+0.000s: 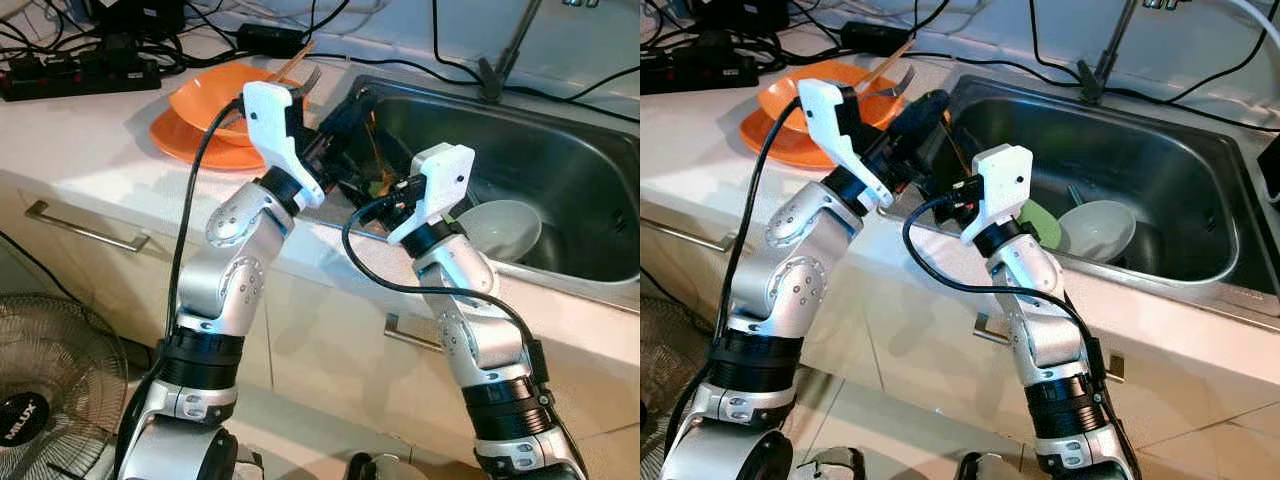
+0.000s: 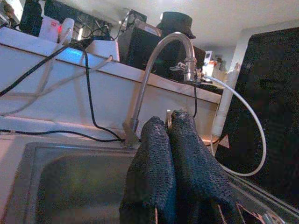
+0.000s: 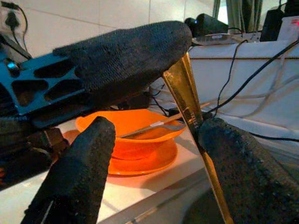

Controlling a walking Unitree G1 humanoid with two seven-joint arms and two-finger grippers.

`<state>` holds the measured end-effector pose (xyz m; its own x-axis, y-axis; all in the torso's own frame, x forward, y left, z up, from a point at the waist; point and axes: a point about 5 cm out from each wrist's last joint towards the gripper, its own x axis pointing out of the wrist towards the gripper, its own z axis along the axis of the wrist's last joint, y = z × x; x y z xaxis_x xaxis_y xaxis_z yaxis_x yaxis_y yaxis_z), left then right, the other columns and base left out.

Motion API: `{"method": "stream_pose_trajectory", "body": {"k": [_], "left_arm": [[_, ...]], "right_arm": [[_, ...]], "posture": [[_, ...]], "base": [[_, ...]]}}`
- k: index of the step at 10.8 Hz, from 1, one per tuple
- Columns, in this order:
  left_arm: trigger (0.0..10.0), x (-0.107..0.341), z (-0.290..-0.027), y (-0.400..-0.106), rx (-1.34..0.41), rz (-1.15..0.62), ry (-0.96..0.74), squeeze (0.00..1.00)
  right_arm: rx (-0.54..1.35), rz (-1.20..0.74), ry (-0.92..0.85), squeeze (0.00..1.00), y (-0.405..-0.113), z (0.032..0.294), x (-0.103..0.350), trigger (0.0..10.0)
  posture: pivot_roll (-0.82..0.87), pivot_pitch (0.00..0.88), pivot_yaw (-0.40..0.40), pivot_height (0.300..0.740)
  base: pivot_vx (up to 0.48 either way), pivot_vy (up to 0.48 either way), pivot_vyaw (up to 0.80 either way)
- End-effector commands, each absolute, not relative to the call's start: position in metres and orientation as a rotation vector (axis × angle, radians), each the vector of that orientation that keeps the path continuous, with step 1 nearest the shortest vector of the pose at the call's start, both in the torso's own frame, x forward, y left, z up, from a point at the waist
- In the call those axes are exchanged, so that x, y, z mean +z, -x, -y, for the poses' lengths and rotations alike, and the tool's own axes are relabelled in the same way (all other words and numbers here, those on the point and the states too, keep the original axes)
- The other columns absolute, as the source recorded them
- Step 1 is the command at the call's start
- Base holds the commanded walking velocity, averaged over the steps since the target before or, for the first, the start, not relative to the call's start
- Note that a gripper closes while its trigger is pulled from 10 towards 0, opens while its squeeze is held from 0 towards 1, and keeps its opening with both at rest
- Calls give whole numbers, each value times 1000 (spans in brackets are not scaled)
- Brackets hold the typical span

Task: Kitchen organization

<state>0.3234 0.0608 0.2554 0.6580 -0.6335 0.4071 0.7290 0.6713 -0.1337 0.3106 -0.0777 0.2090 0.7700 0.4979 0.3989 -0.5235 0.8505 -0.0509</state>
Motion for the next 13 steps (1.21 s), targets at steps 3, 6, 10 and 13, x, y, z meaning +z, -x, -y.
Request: {"method": "stream_pose_trajectory", "body": {"k": [3, 6, 10, 13], "left_arm": [[10000, 262, -54, -316, -847, 357, 282, 0], [10000, 263, -55, -316, -846, 361, 283, 0], [10000, 262, -55, -316, -844, 353, 290, 0], [10000, 261, -55, -316, -840, 347, 299, 0]], "right_arm": [[440, 372, -33, 0, -319, 87, 201, 10000], [345, 313, -25, 0, -328, 93, 191, 10000], [330, 311, -35, 0, -330, 92, 190, 2745], [337, 323, -40, 0, -331, 90, 192, 0]], "posture": [[98, 82, -43, 740], [104, 87, -46, 740], [105, 91, -47, 740], [106, 90, -47, 740]], "base": [[0, 0, 0], [0, 0, 0], [0, 0, 0], [0, 0, 0]]}}
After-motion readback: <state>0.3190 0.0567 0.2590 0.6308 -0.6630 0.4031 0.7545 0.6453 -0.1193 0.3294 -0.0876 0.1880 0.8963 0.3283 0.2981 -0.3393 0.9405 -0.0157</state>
